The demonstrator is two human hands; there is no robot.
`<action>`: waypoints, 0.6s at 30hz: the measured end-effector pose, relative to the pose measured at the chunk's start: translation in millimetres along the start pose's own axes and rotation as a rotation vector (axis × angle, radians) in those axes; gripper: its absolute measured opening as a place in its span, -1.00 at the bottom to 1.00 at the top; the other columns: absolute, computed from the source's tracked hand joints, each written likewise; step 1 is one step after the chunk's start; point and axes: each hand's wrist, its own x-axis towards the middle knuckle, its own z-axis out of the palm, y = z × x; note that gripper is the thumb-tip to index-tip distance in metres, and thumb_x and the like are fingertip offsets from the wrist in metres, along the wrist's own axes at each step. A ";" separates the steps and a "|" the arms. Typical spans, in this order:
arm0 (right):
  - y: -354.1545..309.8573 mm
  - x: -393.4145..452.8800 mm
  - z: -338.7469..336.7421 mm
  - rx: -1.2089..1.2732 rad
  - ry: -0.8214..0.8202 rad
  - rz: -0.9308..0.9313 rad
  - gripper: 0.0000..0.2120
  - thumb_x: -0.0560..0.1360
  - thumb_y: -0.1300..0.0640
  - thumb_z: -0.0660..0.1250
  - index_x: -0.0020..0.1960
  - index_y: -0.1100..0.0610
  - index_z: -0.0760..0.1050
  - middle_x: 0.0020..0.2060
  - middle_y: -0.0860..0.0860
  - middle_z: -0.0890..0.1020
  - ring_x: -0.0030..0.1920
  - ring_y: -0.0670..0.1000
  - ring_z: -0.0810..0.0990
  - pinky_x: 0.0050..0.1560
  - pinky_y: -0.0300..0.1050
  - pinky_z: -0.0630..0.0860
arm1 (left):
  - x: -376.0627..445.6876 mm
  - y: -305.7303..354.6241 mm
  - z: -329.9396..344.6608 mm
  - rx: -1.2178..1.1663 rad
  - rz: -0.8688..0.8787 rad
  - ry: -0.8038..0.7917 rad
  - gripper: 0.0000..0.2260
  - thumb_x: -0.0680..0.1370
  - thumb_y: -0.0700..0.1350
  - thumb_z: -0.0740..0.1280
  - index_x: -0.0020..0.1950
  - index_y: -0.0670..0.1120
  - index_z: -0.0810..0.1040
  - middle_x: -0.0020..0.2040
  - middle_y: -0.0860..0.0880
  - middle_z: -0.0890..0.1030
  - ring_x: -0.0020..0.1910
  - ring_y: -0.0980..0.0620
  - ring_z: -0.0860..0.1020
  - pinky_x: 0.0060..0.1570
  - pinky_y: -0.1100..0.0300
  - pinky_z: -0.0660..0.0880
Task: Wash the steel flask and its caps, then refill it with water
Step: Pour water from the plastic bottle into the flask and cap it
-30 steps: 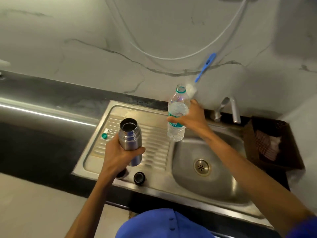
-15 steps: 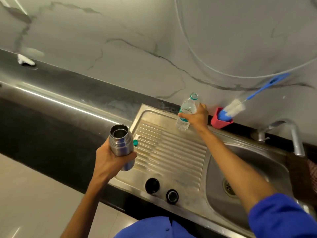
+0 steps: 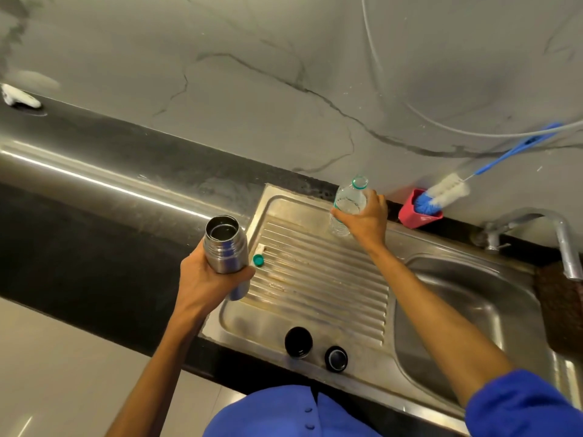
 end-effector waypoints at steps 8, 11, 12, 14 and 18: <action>-21.5 -1.9 27.2 0.115 0.017 0.022 -0.26 0.24 -0.16 0.67 0.29 0.08 0.49 0.17 0.05 0.50 0.19 0.08 0.52 0.22 -0.01 0.56 | 6.0 -0.6 -5.9 -0.016 0.012 -0.012 -0.44 0.32 -0.23 0.68 0.22 0.01 0.52 0.03 0.17 0.64 -0.04 0.22 0.66 -0.13 0.45 0.55; -26.4 3.1 33.1 0.099 -0.005 0.012 -0.25 0.27 -0.15 0.66 0.31 0.11 0.46 0.18 0.07 0.49 0.22 0.09 0.49 0.24 0.05 0.55 | 6.0 -2.2 -9.7 -0.030 0.015 -0.007 -0.43 0.31 -0.23 0.69 0.22 0.01 0.52 0.04 0.16 0.64 0.00 0.19 0.64 -0.08 0.40 0.52; -26.9 4.2 34.0 0.096 -0.014 0.016 -0.26 0.28 -0.15 0.66 0.31 0.12 0.45 0.18 0.07 0.48 0.23 0.09 0.48 0.25 0.07 0.55 | 6.0 -3.1 -11.2 -0.028 0.016 -0.003 -0.43 0.31 -0.23 0.69 0.22 0.02 0.52 0.04 0.17 0.63 0.00 0.19 0.64 -0.07 0.39 0.51; -27.5 5.3 34.1 0.095 -0.034 0.026 -0.23 0.28 -0.16 0.66 0.33 0.12 0.40 0.21 0.07 0.45 0.26 0.09 0.44 0.28 0.07 0.52 | 5.7 -5.3 -14.8 -0.030 0.014 0.007 -0.43 0.31 -0.22 0.69 0.21 0.02 0.52 0.03 0.17 0.63 0.00 0.19 0.63 -0.05 0.37 0.50; -19.5 -8.4 31.5 0.109 -0.109 0.101 0.07 0.21 -0.29 0.66 0.49 0.06 0.17 0.39 0.09 0.29 0.40 0.09 0.26 0.33 -0.04 0.36 | 5.4 -10.3 -21.2 -0.037 0.021 0.021 -0.44 0.32 -0.22 0.68 0.16 0.10 0.51 0.04 0.18 0.63 0.00 0.18 0.64 -0.03 0.35 0.52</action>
